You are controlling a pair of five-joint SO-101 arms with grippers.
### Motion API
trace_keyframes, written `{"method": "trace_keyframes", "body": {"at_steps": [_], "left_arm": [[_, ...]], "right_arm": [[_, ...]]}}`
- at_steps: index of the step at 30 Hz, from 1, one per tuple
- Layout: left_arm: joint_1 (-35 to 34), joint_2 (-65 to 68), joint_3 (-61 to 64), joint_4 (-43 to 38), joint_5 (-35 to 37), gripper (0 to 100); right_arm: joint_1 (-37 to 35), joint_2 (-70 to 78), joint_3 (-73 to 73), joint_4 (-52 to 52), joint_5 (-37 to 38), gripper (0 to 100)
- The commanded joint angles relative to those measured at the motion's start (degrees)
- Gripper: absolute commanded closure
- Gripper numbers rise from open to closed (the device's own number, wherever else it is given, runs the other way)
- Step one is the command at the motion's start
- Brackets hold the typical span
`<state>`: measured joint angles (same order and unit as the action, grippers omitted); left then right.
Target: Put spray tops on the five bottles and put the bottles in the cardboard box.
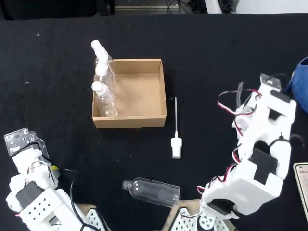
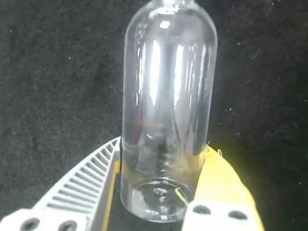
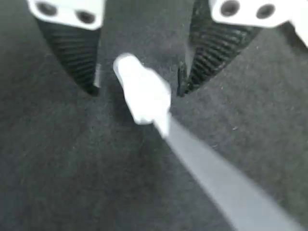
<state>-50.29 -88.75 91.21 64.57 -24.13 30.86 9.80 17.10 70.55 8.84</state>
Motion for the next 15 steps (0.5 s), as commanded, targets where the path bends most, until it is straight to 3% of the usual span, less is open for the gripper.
{"method": "trace_keyframes", "body": {"at_steps": [1, 5, 11, 15], "left_arm": [[0.31, 0.09, 0.66, -0.44, 0.35, 97], [0.40, 0.09, 0.66, -0.44, 0.35, 97], [0.40, 0.09, 0.66, -0.44, 0.35, 97], [0.40, 0.09, 0.66, -0.44, 0.35, 97]], "right_arm": [[-1.05, -0.66, -6.20, 3.87, 6.42, 76.3], [0.26, -0.66, -8.22, 7.47, 21.01, 76.5], [5.89, 0.66, -7.96, 4.84, 50.81, 76.6], [9.85, 2.42, -7.52, 2.02, 57.41, 79.2]]}}
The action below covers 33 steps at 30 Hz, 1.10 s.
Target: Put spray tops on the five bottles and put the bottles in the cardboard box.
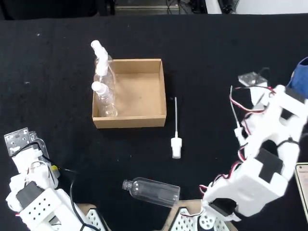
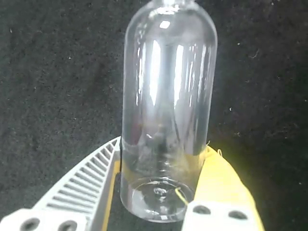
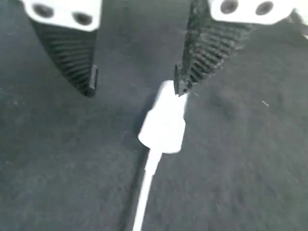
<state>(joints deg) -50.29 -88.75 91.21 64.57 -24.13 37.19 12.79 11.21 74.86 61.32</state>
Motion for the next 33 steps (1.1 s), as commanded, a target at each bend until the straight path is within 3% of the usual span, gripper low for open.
{"method": "trace_keyframes", "body": {"at_steps": [1, 5, 9, 16, 28, 33], "left_arm": [[0.40, 0.09, 0.66, -0.44, 0.35, 97], [0.48, 0.09, 0.66, -0.44, 0.35, 97], [0.40, 0.09, 0.75, -0.44, 0.35, 97], [0.48, 0.09, 0.75, -0.44, 0.35, 97], [0.31, 0.09, 0.75, -0.44, 0.35, 97], [0.31, 0.09, 0.75, -0.44, 0.35, 97]], "right_arm": [[4.48, -0.40, -1.80, -3.08, 5.36, 81.5], [5.80, 0.22, -2.68, -5.45, 5.36, 89.0], [3.78, 2.24, 1.98, -9.14, 4.75, 89.6], [-1.41, -1.27, 4.00, -2.64, -9.14, 89.6], [-10.20, -6.46, 10.59, -10.11, -34.73, 89.6], [-9.93, -11.65, 10.68, -9.76, -36.40, 89.6]]}}
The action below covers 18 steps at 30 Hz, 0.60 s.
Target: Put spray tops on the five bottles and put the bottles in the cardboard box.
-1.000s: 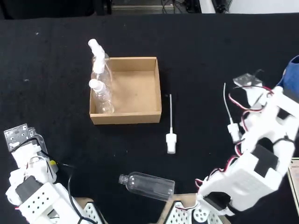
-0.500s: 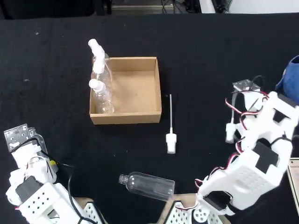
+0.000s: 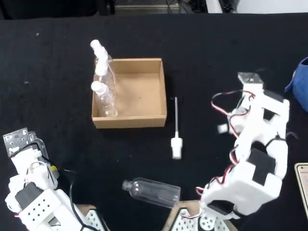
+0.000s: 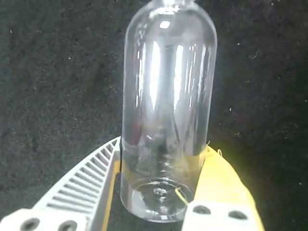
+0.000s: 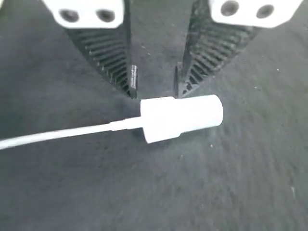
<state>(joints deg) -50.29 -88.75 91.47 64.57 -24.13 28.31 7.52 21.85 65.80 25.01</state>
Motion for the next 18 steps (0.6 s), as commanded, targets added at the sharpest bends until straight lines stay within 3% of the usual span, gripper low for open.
{"method": "trace_keyframes", "body": {"at_steps": [1, 6, 10, 12, 15, 18], "left_arm": [[0.31, 0.09, 0.48, -0.44, 0.35, 97], [0.31, 0.09, 0.48, -0.44, 0.35, 97], [0.31, 0.09, 0.48, -0.44, 0.35, 97], [0.31, 0.09, 0.48, -0.44, 0.35, 97], [0.31, 0.09, 0.48, -0.44, 0.35, 97], [0.31, 0.09, 0.48, -0.44, 0.35, 97]], "right_arm": [[-1.05, -7.69, 0.13, -0.44, 1.49, 89.6], [-1.32, -11.65, -0.31, 5.36, 22.33, 84.8], [-0.79, -11.91, 0.22, 7.74, 47.21, 69.8], [0.09, -11.38, 1.01, 7.82, 57.23, 69.2], [-0.35, -10.15, 2.24, 7.74, 67.43, 72.2], [-1.58, -8.48, 2.33, 6.42, 72.79, 73.4]]}}
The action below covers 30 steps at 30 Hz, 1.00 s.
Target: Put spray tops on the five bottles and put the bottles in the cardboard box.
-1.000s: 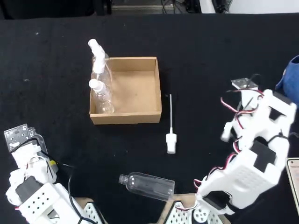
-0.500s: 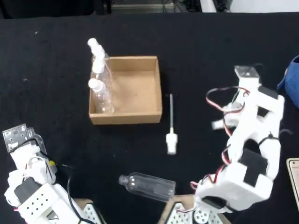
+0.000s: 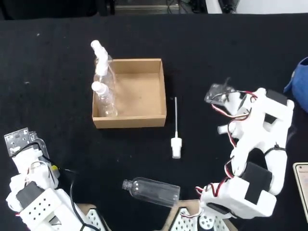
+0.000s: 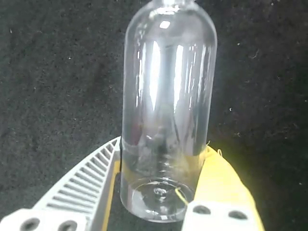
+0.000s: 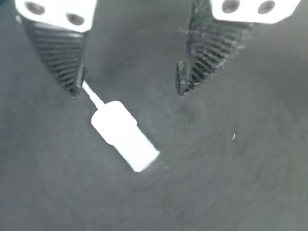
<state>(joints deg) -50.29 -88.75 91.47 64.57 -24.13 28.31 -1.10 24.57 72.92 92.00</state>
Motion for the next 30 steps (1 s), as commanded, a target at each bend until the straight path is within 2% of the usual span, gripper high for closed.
{"method": "trace_keyframes", "body": {"at_steps": [1, 7, 9, 12, 13, 15, 17, 23, 25, 27, 30], "left_arm": [[0.31, 0.09, 0.48, -0.44, 0.35, 97], [0.31, 0.09, 0.48, -0.44, 0.35, 97], [0.31, 0.09, 0.48, -0.44, 0.35, 97], [0.31, 0.09, 0.48, -0.44, 0.35, 97], [0.31, 0.09, 0.48, -0.44, 0.35, 97], [0.31, 0.09, 0.48, -0.44, 0.35, 97], [0.31, 0.09, 0.48, -0.44, 0.35, 97], [0.31, 0.09, 0.48, -0.44, 0.35, 97], [0.31, 0.09, 0.48, -0.44, 0.35, 97], [0.31, 0.09, 0.48, -0.44, 0.35, 97], [0.31, 0.09, 0.48, -0.44, 0.35, 97]], "right_arm": [[-2.11, 1.01, -0.40, -1.76, 6.24, 73.3], [-2.90, 7.08, -0.40, -7.30, 6.42, 74.3], [-2.90, 8.48, -0.40, -7.56, 6.42, 81.5], [-2.46, 9.01, -0.92, -7.65, 5.98, 99.7], [-2.20, 8.66, -1.45, -7.65, 4.31, 96.6], [-1.58, 7.34, -2.95, -7.65, -2.02, 97.5], [-2.20, 5.85, -4.97, -7.65, -11.60, 98.5], [-0.35, 5.32, -8.48, -7.21, -55.30, 98.7], [1.76, 6.81, -8.48, -7.30, -65.49, 98.6], [2.81, 8.75, -9.01, -7.56, -69.10, 98.2], [2.90, 11.38, -9.54, -7.03, -67.60, 89.8]]}}
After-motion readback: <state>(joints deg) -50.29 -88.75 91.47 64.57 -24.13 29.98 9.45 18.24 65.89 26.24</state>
